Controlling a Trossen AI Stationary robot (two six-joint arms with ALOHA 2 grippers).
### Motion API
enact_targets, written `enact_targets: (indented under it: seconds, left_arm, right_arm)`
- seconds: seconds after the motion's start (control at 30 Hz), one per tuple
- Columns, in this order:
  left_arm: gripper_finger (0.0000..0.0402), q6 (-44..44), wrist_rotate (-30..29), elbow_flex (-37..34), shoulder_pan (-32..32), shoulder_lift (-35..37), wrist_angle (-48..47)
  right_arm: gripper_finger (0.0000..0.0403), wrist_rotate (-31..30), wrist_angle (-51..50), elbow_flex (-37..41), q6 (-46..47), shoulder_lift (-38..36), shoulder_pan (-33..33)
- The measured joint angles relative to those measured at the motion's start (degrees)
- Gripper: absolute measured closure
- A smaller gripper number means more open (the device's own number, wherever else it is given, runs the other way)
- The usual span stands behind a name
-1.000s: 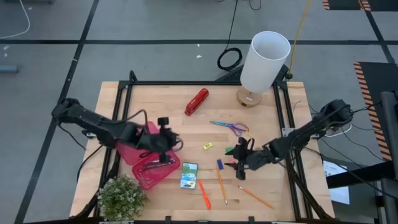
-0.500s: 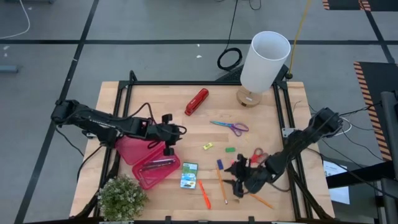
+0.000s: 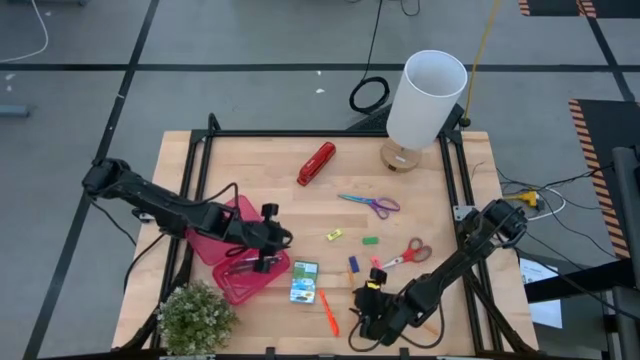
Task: Pack school essentials
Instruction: Put the orange pencil into the red supply box
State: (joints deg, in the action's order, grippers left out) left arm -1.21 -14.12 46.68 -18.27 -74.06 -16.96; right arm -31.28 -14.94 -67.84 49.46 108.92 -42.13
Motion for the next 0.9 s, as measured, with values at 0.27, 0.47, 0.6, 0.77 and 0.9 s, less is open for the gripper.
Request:
enact_targets:
  seconds: [0.27, 0.47, 0.6, 0.77, 0.9]
  left_arm:
    - [0.0279, -2.2, -3.7, 0.0, -3.6, 2.0, -0.9]
    - [0.0279, -4.3, -4.5, 0.0, -4.5, 2.9, 0.2]
    - [0.0279, -5.3, -4.5, 0.0, -5.0, 2.9, 0.8]
    - [0.0279, -6.7, -5.4, 0.0, -5.5, 2.9, 1.0]
    - [0.0279, -6.6, -5.5, 0.0, -5.5, 2.9, 1.6]
  right_arm:
    - [0.0195, 1.3, -3.9, -0.3, 2.4, 0.1, 0.1]
    - [0.0195, -0.3, -5.1, 0.1, 2.5, 0.1, 0.5]
    - [0.0195, 1.5, -5.8, 0.1, 5.2, 0.1, 1.1]
    - [0.0195, 1.9, -8.0, 0.1, 8.5, 0.1, 0.3]
    - [0.0195, 0.2, -7.7, 0.1, 9.3, 0.1, -0.8]
